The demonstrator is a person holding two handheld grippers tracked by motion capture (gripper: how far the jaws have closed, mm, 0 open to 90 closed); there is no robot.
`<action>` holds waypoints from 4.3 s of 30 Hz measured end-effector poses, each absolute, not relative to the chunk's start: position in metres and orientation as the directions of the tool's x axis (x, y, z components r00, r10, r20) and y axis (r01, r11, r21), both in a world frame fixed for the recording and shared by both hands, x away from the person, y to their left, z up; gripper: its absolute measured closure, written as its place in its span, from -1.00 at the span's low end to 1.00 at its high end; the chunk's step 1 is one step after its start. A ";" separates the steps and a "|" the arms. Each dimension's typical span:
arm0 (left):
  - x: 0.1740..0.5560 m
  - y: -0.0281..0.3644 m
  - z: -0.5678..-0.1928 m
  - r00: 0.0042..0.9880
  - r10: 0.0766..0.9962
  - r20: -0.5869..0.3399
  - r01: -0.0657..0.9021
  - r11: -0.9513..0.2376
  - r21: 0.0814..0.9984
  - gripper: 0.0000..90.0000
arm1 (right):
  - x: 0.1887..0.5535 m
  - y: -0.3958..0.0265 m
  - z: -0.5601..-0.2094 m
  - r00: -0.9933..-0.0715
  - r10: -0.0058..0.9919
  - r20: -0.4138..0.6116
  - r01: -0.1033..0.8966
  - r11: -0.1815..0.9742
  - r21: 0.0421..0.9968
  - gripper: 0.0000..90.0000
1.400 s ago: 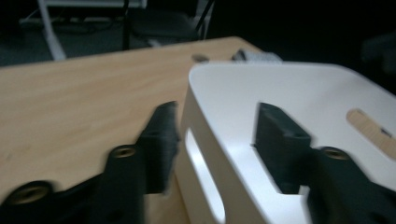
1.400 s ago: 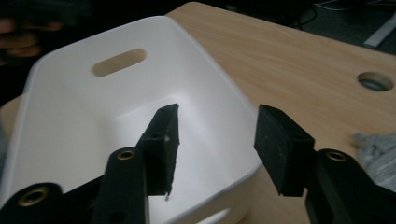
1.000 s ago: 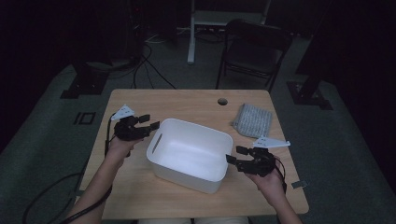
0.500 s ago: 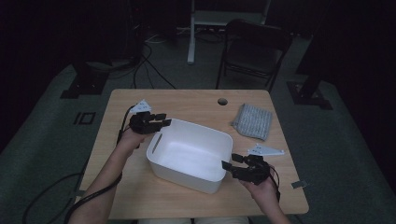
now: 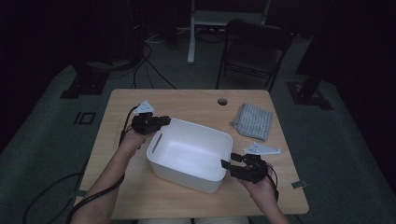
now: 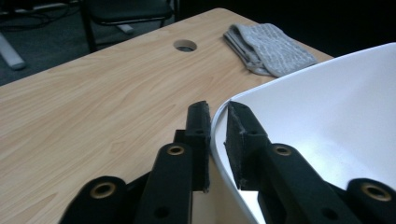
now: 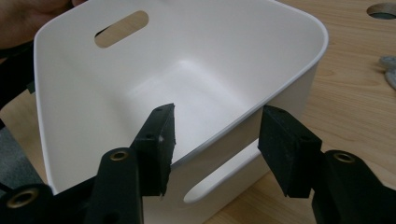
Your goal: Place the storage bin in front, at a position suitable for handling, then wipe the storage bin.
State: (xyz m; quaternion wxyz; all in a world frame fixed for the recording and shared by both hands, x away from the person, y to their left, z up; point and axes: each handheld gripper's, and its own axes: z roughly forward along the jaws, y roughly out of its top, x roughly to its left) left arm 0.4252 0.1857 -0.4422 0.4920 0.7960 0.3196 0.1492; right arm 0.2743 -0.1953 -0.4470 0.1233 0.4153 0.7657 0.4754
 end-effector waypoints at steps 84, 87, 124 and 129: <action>0.339 0.185 -0.443 0.504 0.861 -0.062 0.450 -0.200 0.870 0.74 | 0.378 -0.191 -0.433 -0.526 0.835 0.160 0.576 0.212 0.790 0.84; 0.339 0.183 -0.442 0.497 0.866 -0.054 0.450 -0.204 0.869 0.77 | 0.373 -0.193 -0.433 -0.533 0.831 0.157 0.573 0.218 0.790 0.81; 0.346 0.185 -0.453 0.496 0.858 -0.132 0.461 -0.132 0.878 0.76 | 0.440 -0.290 -0.431 -0.343 0.917 0.206 0.527 0.006 0.850 0.10; 0.346 0.185 -0.452 0.498 0.859 -0.122 0.457 -0.141 0.878 0.76 | 0.468 -0.297 -0.450 -0.262 0.946 0.193 0.561 -0.013 0.828 0.02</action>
